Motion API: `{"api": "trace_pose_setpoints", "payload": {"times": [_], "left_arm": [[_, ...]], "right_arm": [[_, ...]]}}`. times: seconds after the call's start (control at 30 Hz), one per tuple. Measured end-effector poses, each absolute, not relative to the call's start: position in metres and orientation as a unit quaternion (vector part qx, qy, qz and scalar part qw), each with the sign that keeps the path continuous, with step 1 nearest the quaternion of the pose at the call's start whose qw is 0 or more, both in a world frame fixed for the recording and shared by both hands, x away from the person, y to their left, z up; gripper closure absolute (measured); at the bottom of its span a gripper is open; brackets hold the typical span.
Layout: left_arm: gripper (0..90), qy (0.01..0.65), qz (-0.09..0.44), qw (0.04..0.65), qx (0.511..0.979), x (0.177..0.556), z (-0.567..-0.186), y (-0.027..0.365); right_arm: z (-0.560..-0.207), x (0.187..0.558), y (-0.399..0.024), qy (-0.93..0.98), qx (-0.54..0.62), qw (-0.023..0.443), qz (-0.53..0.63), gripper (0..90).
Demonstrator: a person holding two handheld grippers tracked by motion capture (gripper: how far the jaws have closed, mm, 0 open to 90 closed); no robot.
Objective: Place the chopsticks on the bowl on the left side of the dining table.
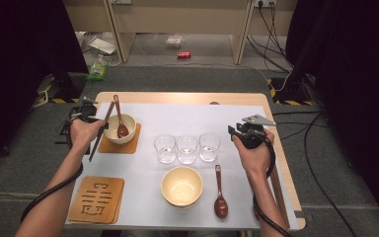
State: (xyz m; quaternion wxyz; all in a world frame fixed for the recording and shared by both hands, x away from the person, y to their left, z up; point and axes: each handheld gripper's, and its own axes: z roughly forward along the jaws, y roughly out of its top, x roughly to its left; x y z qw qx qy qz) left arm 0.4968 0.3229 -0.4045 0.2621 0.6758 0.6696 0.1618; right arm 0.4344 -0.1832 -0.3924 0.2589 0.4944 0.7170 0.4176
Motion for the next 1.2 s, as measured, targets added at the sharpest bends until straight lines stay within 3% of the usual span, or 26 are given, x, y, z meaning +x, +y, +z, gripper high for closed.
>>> {"api": "trace_pose_setpoints", "payload": {"times": [0.77,1.2], "left_arm": [[77.7,0.670,0.158,0.248,0.682,0.514,-0.416,0.308],[66.4,0.658,0.170,0.270,0.682,0.505,-0.405,0.312]], "right_arm": [[-0.394,0.434,-0.186,0.718,0.494,0.258,0.416,63.2],[-0.393,0.434,-0.186,0.717,0.496,0.258,0.416,63.2]]}}
